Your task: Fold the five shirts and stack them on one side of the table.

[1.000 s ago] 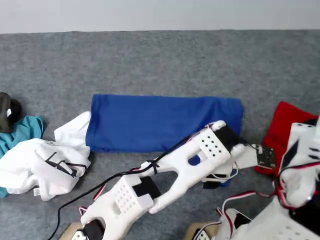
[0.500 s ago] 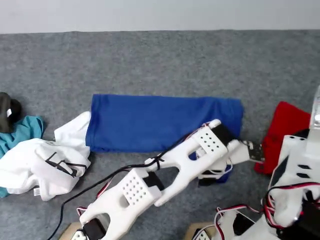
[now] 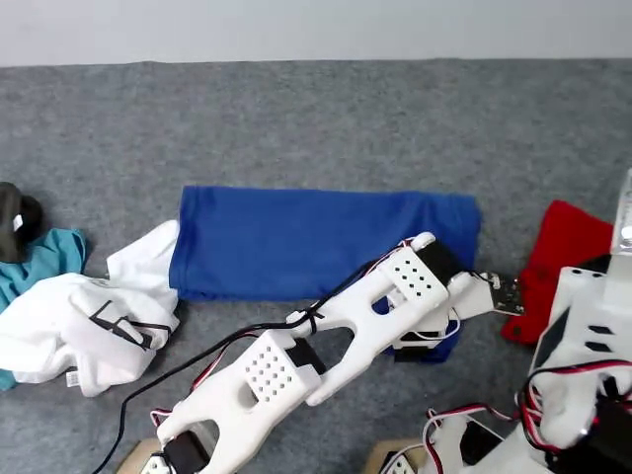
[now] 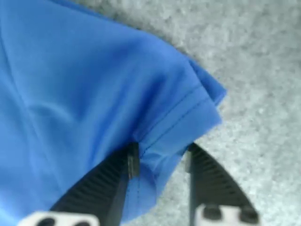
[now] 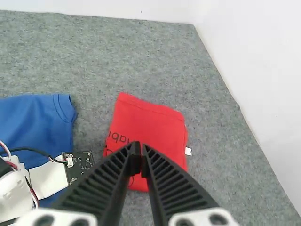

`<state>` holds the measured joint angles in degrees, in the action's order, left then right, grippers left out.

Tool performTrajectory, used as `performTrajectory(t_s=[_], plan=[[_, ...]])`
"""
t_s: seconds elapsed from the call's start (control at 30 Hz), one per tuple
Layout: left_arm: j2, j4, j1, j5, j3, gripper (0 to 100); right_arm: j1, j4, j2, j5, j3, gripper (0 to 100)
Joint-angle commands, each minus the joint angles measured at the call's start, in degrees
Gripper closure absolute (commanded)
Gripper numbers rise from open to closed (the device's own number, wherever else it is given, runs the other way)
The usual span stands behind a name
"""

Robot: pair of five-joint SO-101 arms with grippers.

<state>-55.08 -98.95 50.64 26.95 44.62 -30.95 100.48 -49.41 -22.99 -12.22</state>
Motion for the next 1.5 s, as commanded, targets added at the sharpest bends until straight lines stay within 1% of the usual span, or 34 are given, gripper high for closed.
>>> performTrajectory(t_s=[0.0,0.07,0.4,0.6,0.67,0.73,0.97,1.13,1.2,1.3,1.37,1.47], plan=[[-0.8,0.6,-0.1,-0.5,2.0,94,-0.7,2.3,0.0,0.3,-0.1,98.9],[-1.1,0.6,0.3,-0.4,2.0,100,-0.6,2.3,0.1,0.3,-0.1,98.9],[4.7,0.2,0.0,-2.1,3.2,99,-0.6,2.3,0.1,0.3,-0.1,98.9],[5.2,0.7,-4.1,-2.2,8.1,99,-0.6,2.3,0.2,0.3,-0.1,98.9],[5.2,2.4,-5.7,-2.4,9.8,99,-0.6,2.3,0.2,0.3,-0.1,98.9],[5.2,4.0,-7.3,-4.0,11.1,99,-0.6,2.3,0.2,0.3,-0.1,98.9],[5.1,6.3,-10.5,-4.7,11.6,99,-0.6,2.3,0.2,0.3,0.0,98.9],[2.3,8.4,-12.6,-4.7,11.9,99,-0.6,2.3,0.2,0.3,0.0,98.9],[1.4,8.5,-13.2,-4.7,11.9,97,-0.6,2.3,0.2,0.3,0.0,98.9],[1.0,8.4,-14.4,-5.0,11.9,89,-0.6,2.3,0.2,0.3,0.1,98.9],[1.0,8.7,-15.6,-5.0,12.0,85,-0.6,2.3,0.1,0.3,1.3,98.9],[0.7,9.1,-17.0,-4.7,13.5,83,-0.6,2.3,-0.4,0.3,3.2,98.9]])
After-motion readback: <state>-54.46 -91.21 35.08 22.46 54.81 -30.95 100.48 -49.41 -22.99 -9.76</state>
